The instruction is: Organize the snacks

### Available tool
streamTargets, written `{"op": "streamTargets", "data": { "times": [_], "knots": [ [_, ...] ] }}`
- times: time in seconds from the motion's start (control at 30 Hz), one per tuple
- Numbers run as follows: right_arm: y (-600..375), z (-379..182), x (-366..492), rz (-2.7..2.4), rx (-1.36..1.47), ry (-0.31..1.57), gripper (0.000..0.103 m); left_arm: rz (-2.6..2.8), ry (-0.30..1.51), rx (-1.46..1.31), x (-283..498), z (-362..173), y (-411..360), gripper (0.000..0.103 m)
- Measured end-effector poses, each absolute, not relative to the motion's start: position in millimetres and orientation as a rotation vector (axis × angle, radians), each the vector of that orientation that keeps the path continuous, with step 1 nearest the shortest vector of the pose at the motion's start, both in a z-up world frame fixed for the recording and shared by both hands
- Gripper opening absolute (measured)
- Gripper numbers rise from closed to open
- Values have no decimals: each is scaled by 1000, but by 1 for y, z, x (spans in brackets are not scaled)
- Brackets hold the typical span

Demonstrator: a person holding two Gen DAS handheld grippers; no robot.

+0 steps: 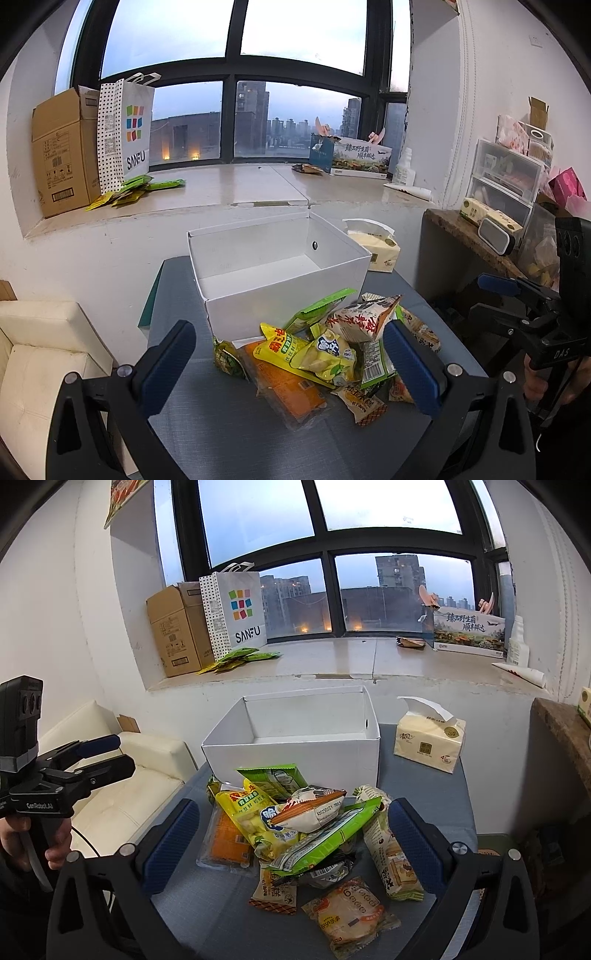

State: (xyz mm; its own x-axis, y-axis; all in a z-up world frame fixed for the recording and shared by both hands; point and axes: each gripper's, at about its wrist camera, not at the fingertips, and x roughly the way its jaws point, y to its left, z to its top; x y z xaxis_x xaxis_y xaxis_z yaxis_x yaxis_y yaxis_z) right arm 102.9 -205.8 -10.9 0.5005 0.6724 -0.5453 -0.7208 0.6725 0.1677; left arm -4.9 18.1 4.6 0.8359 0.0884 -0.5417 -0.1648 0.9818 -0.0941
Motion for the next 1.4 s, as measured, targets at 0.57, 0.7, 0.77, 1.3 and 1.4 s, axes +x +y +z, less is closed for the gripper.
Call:
{"op": "streamTargets", "data": {
  "times": [0.57, 0.7, 0.77, 1.3, 1.4],
  "knots": [
    [-205, -12, 101, 846, -90, 620, 103, 132, 568, -139, -5, 3, 16, 103],
    [-204, -12, 101, 848, -90, 621, 103, 133, 570, -137, -5, 3, 17, 103],
    [-204, -12, 101, 847, -90, 622, 103, 133, 569, -137, -5, 3, 17, 103],
    [-197, -18, 102, 854, -103, 631, 103, 134, 574, -136, -5, 2, 17, 103],
    [-183, -24, 106, 869, -125, 631, 103, 136, 576, -136, -5, 2, 17, 103]
  ]
}}
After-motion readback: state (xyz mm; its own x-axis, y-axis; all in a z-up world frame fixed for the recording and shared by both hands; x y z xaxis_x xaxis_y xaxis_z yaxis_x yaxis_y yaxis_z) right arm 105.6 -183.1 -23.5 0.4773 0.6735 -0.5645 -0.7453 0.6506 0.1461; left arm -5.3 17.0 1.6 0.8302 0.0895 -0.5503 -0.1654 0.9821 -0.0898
